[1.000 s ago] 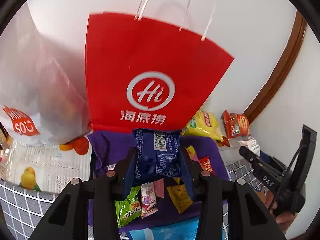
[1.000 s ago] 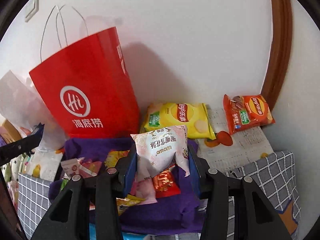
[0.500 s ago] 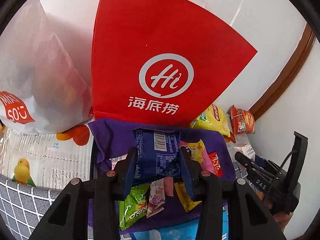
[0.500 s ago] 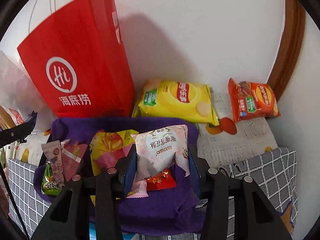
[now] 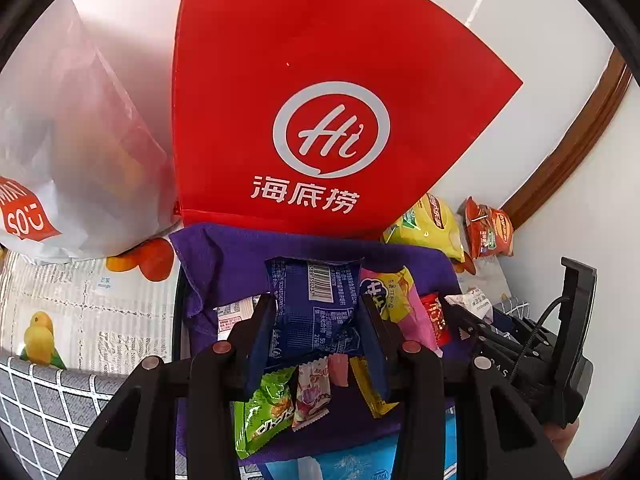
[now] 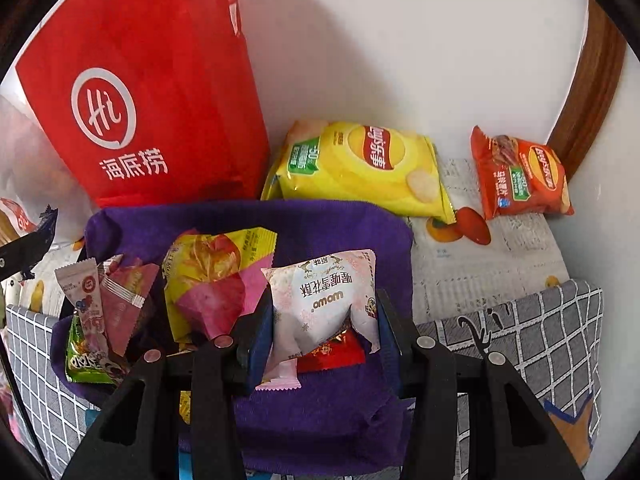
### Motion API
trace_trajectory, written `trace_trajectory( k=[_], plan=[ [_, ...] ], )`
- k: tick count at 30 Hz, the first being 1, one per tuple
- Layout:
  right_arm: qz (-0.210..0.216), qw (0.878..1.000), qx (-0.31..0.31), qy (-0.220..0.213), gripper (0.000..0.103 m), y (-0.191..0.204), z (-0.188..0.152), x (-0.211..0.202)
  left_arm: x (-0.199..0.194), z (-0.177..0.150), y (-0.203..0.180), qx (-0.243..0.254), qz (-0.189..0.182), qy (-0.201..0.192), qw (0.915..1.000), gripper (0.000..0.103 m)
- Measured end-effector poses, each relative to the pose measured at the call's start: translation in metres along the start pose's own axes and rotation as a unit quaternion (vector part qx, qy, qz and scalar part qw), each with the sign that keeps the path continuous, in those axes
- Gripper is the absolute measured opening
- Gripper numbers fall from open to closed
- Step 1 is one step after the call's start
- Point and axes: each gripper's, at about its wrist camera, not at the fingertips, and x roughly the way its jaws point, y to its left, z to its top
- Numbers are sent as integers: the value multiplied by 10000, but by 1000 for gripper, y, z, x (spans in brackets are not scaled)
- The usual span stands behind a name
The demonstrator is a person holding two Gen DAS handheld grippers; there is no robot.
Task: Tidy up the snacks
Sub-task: 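Lower both held packets onto the snacks on the purple towel, then open the right gripper to release the pink packet while the left releases the blue packet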
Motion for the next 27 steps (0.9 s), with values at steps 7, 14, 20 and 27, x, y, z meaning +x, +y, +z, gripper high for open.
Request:
trace_trajectory(
  k=[7,14,20,27],
  plan=[
    [-5,9999,-108,66,47,6,-2,4,3,-2,-4,131,75,51,9999,39],
    [24,9996,-184,223,48,12,-3,13,8,-4,-7,181,52,140,9997,39],
    [-67,9994,-240,247,48,14,-4,17,13,-6,-15,320,85,190,9993,39],
    [-23,9993,-282,246,57,16,-4,14,19,-8,-17,352,151,254,9989,39]
  ],
)
